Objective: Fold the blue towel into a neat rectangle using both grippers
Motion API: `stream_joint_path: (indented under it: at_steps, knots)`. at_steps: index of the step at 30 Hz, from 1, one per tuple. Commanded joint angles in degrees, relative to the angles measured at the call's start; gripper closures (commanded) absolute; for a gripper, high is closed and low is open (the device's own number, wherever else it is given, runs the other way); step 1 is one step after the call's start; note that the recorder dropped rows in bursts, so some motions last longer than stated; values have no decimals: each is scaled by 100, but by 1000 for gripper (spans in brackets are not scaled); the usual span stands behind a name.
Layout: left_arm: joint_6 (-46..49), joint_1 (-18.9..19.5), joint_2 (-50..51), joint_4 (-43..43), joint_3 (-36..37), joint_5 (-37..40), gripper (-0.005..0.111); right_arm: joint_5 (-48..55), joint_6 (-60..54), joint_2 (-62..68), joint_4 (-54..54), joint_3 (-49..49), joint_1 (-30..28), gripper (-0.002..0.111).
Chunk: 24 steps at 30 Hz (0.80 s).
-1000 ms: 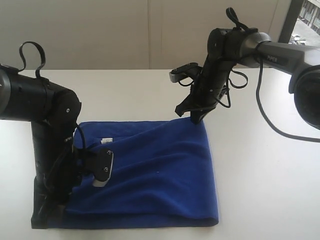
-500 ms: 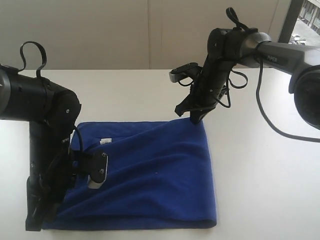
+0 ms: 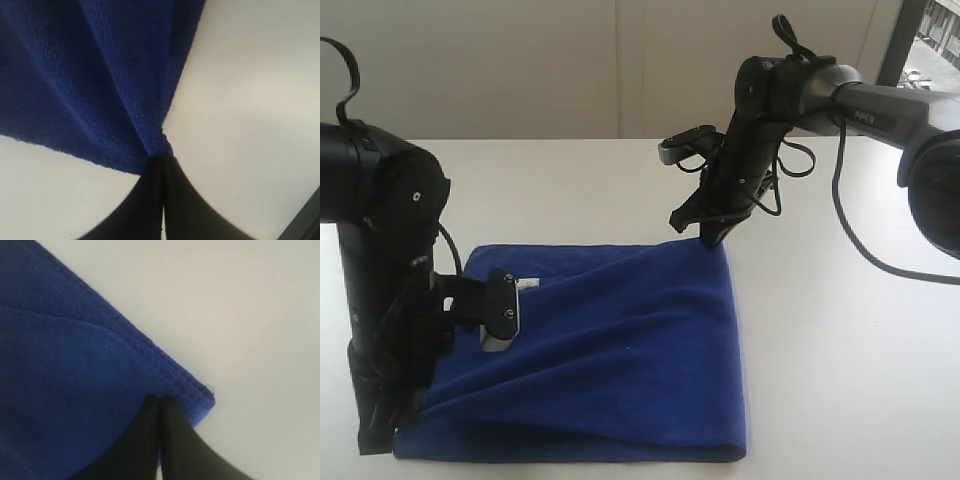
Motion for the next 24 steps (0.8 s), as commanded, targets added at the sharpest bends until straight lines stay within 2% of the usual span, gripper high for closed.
stream_joint_path:
  at_steps: [1,11,24]
  knots:
    - [24,17,-26,-85,315,-79,107,24,-78,-33,35,-55,-33,108]
    - [48,17,-26,6,816,-916,107,24,-163,-33,140,-55,-33,108]
    - [48,17,-26,438,1291,-1371,104,24,-177,-33,133,-55,-33,108]
